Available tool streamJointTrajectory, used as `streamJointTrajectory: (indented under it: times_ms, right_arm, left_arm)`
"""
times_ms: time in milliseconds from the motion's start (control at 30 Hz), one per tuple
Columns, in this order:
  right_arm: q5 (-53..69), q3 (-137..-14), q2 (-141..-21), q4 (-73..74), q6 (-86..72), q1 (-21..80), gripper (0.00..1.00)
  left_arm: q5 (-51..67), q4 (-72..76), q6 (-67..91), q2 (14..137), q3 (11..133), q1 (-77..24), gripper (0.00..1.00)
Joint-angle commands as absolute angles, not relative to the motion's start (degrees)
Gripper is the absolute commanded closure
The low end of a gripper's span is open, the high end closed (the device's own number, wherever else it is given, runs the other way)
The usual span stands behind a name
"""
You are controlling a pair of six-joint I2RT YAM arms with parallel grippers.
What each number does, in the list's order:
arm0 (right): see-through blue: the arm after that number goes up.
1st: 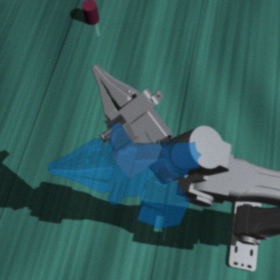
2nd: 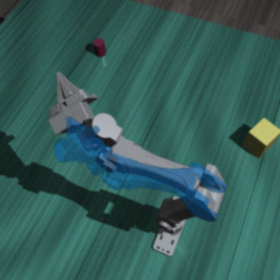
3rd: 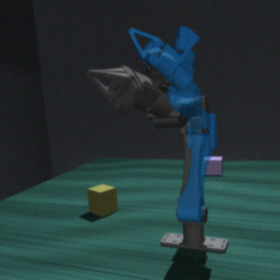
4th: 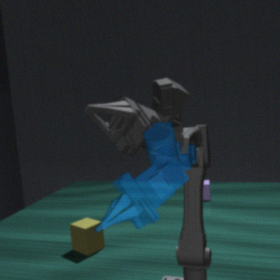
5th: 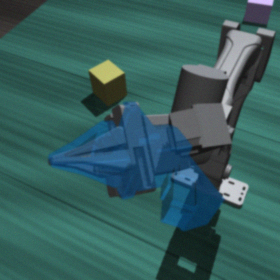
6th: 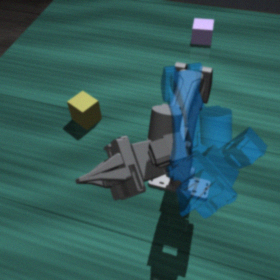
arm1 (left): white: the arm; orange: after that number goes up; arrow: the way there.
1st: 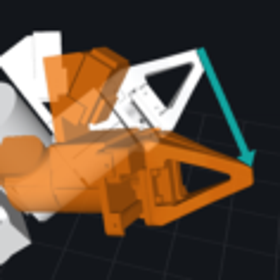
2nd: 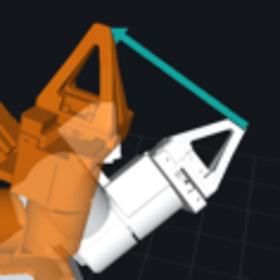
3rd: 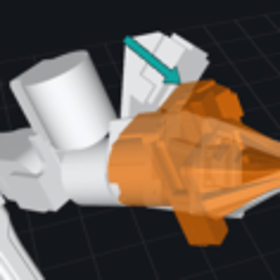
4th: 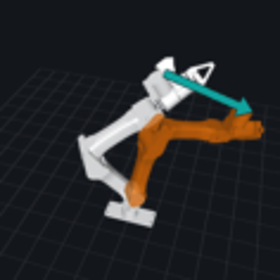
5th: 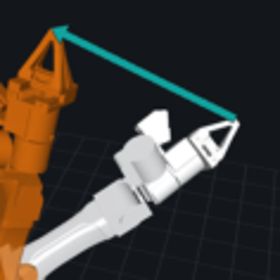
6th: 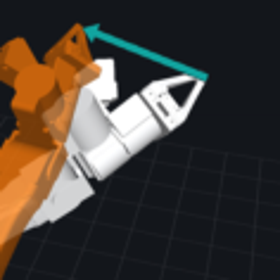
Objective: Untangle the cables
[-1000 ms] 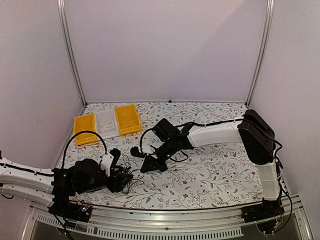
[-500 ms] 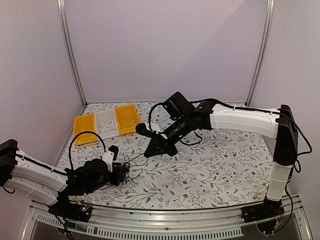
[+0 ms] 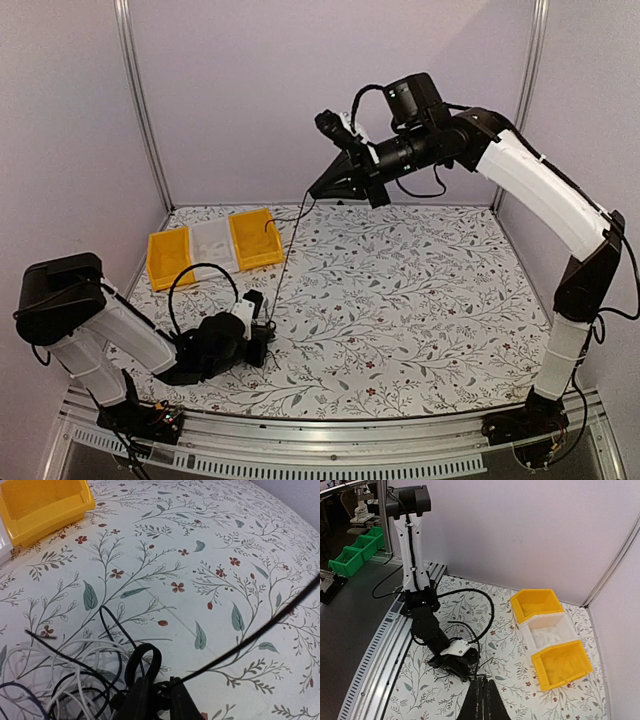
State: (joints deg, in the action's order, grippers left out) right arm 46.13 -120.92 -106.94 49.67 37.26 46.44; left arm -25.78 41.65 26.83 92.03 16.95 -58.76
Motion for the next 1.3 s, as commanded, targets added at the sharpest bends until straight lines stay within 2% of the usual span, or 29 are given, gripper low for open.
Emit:
streamJointTrajectory:
  times_ms: [0,133,300,567,667,900,933,1000,1033,1267]
  right_arm:
    - [48.1,-131.6,-99.5,48.5,38.0,41.5,1.0]
    - [46.7,-135.6,-97.5,48.0,38.0,36.5,1.0]
    - [49.3,-134.0,-94.8,46.2,36.7,30.6,1.0]
    - [51.4,-133.9,-93.7,42.8,32.1,25.7,1.0]
    - [48.1,-134.1,-93.2,42.8,32.9,25.0,1.0]
    - [44.6,-116.6,-90.1,40.3,36.2,25.0,1.0]
    - [44.2,-113.4,-89.7,40.1,36.8,25.0,1.0]
    - [43.8,-109.1,-89.1,39.4,37.6,25.0,1.0]
    - [43.7,-107.0,-88.9,38.9,37.7,25.0,1.0]
    - [43.4,-98.5,-88.3,37.6,38.4,27.7,1.0]
  left_arm:
    - [-24.1,35.2,27.6,94.5,14.9,-57.7,0.88]
    - [-23.6,34.7,27.4,93.6,14.5,-57.7,0.88]
    - [-23.4,33.8,28.0,92.1,14.2,-57.7,0.86]
    - [-24.2,32.0,27.9,92.9,15.9,-57.8,0.74]
    - [-24.1,30.7,27.7,93.0,16.9,-58.3,0.72]
    - [-25.8,25.6,23.0,85.6,21.4,-62.3,0.6]
    - [-25.7,24.2,22.4,84.2,22.6,-62.5,0.55]
    - [-25.6,20.7,22.0,81.7,25.6,-63.1,0.36]
    - [-26.0,18.9,21.8,80.3,27.2,-63.4,0.34]
    - [-23.5,16.0,15.3,72.3,32.8,-65.4,0.35]
